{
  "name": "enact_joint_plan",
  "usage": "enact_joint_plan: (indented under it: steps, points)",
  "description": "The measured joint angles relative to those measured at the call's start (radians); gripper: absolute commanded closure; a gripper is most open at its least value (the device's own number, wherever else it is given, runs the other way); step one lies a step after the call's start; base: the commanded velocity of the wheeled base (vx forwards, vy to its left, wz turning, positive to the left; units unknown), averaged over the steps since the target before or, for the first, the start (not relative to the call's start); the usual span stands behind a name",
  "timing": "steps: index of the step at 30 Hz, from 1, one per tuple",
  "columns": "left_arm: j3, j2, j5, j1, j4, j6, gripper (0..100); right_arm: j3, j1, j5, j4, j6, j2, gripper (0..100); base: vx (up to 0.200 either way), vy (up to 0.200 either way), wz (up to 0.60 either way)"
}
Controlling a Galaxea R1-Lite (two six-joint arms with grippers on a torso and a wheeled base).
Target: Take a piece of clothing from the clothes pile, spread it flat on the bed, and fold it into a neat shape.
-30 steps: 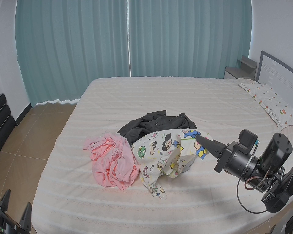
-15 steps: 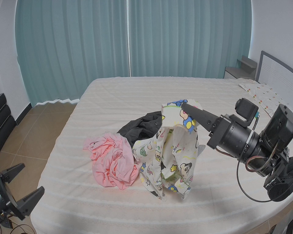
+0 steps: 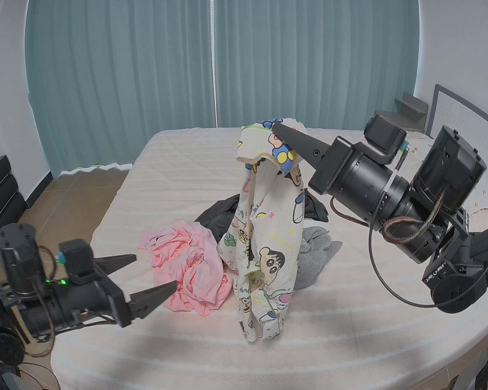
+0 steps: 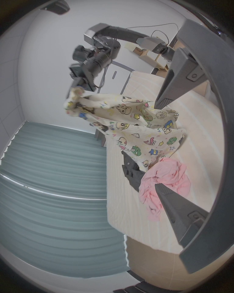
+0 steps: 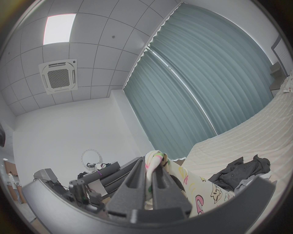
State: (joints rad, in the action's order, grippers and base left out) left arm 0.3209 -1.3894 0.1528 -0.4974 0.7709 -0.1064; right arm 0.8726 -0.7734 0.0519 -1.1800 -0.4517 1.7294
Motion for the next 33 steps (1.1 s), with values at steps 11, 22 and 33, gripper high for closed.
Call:
enact_joint_plan:
  steps: [11, 22, 33]
  points:
    - [-0.039, -0.517, -0.168, -0.21, 0.466, -0.066, 0, 0.044, 0.031, -0.016, 0.031, -0.033, 0.008, 100, 0.0, 0.0, 0.0]
    - [0.051, -0.842, -0.309, -0.289, 0.677, -0.118, 0, 0.034, 0.051, -0.018, 0.036, -0.048, 0.008, 100, 0.0, 0.0, 0.0]
    - [0.213, -1.002, -0.431, -0.294, 0.706, -0.123, 0, 0.042, 0.053, -0.017, 0.039, -0.049, 0.008, 100, 0.0, 0.0, 0.0]
